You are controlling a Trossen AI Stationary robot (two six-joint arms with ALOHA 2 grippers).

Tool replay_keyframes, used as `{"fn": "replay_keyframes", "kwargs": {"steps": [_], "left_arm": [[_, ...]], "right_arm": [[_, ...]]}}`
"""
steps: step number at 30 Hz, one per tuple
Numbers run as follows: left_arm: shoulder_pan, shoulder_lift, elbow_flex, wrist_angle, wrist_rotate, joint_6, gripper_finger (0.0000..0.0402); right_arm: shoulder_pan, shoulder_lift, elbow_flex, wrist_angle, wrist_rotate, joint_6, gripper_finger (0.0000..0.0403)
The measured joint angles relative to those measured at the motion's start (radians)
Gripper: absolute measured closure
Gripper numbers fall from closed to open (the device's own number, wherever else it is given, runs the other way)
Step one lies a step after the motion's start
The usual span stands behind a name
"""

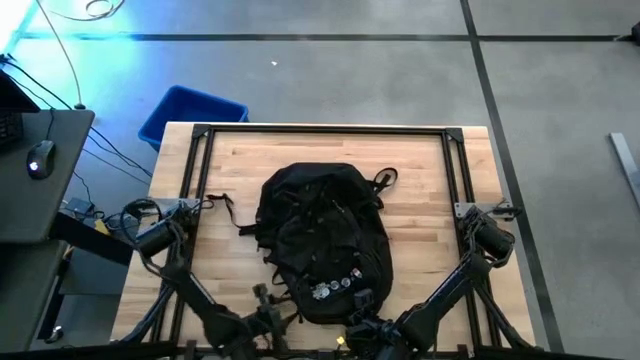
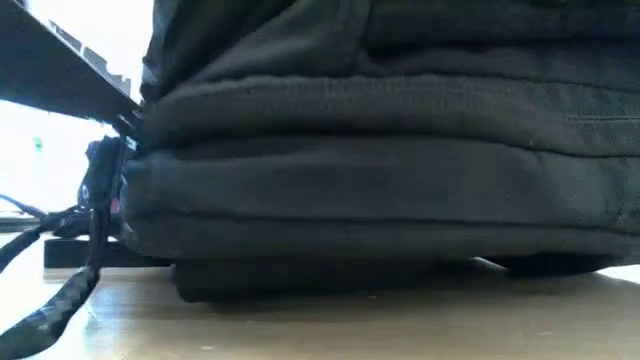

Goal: Unpack backpack
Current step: Open the black backpack

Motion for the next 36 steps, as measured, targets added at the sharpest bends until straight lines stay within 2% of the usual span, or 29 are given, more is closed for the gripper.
{"fn": "replay_keyframes", "kwargs": {"steps": [5,11,16,24,28,31,36], "left_arm": [[0.027,0.000,0.000,-0.021,0.012,-0.063,0.0240],[0.005,0.000,0.014,-0.127,0.039,-0.142,0.0287],[0.009,0.001,0.007,-0.148,0.034,-0.138,0.0316],[0.039,0.001,0.003,-0.156,-0.007,-0.110,0.0328],[0.038,0.001,0.003,-0.170,-0.026,-0.065,0.0376],[0.030,0.001,0.005,-0.283,-0.052,-0.147,0.0378],[0.049,0.001,-0.003,-0.703,-0.003,-0.487,0.0378]], "right_arm": [[-0.001,0.000,-0.001,-0.002,0.003,0.019,0.0389],[0.001,0.001,-0.001,0.009,-0.002,0.027,0.0389],[0.001,0.001,-0.001,0.010,-0.003,0.027,0.0389],[0.001,0.001,-0.001,0.013,-0.003,0.027,0.0389],[0.001,0.001,-0.001,0.014,-0.003,0.027,0.0389],[-0.001,0.001,-0.001,0.019,-0.002,0.027,0.0389],[0.001,0.001,0.000,0.018,-0.014,0.027,0.0389]]}}
